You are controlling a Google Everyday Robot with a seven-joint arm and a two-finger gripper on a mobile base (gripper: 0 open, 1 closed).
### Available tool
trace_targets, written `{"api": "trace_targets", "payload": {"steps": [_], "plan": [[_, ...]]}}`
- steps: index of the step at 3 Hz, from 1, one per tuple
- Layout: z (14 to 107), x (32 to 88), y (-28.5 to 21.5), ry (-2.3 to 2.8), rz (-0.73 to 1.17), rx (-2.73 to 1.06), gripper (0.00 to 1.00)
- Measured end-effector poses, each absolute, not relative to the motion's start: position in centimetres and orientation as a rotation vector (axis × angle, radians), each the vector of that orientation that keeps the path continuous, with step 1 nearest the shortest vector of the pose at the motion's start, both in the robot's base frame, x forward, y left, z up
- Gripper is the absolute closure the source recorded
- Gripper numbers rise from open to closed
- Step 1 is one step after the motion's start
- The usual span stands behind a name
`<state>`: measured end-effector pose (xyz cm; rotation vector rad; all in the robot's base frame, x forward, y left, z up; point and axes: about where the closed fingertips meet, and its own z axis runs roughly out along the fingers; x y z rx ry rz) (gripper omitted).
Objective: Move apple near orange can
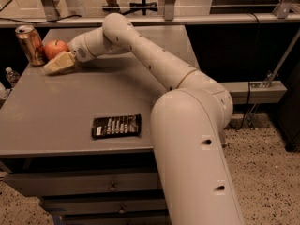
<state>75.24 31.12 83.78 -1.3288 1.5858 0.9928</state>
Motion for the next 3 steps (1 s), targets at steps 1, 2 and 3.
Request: {"api": "trace_targets", "payload": {"steps": [1, 2, 3], "plan": [[83.6, 75.3, 31.0, 1.59, 0.992, -1.334, 0.0], [83.9, 75.8, 29.9, 1.6, 0.954, -1.327, 0.0], [85.2, 76.7, 26.1, 1.631, 0.844, -1.322, 0.0]]}}
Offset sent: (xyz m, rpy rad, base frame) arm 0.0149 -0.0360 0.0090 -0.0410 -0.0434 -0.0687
